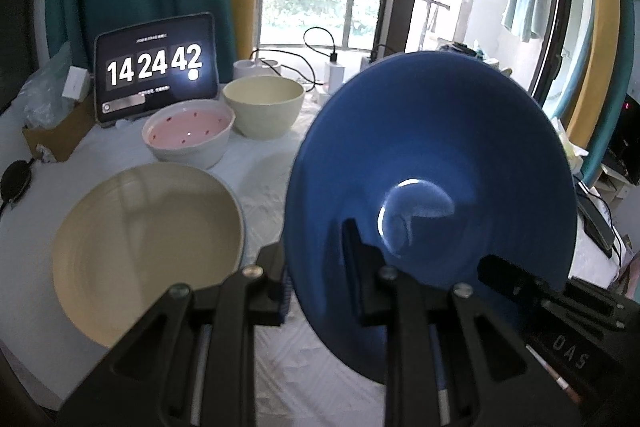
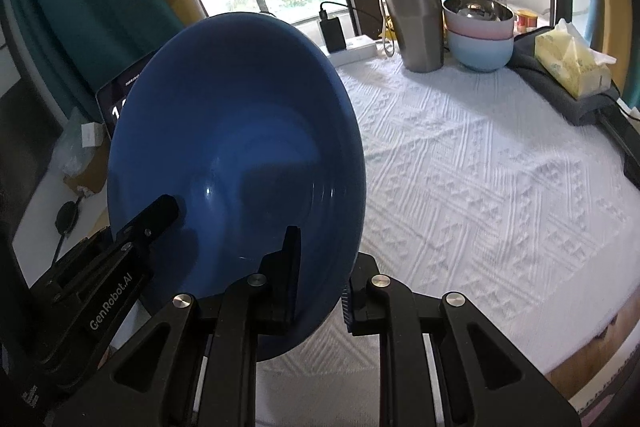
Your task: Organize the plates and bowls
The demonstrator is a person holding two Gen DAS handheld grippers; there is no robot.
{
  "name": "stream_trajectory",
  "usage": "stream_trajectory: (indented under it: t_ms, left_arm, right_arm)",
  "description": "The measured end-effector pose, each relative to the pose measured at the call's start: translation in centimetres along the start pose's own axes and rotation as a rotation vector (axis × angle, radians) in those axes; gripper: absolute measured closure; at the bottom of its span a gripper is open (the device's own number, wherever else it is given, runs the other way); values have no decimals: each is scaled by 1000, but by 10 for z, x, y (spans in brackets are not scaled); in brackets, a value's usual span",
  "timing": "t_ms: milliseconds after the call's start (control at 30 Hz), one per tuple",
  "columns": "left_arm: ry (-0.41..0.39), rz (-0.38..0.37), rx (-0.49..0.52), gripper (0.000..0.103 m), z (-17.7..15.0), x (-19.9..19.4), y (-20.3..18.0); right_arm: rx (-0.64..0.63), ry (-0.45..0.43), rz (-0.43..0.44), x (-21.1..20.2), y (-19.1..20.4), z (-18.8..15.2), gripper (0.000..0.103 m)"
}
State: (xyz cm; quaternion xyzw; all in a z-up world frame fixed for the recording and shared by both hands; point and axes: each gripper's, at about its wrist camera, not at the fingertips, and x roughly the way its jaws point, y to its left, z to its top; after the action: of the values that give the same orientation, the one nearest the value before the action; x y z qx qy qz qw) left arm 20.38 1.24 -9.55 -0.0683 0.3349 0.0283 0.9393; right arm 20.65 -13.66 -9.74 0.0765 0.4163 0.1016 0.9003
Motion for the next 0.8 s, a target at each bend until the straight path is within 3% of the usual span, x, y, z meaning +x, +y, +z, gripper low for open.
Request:
stream_trajectory:
  t_ms: [467, 800]
  left_arm:
    - [38, 28, -7, 81, -15, 2, 7]
    - [69, 30, -21, 79, -17, 10, 12]
  right_arm:
    - [23, 80, 29, 14, 4, -10, 81]
    - [-9, 44, -13, 12, 5, 0, 71]
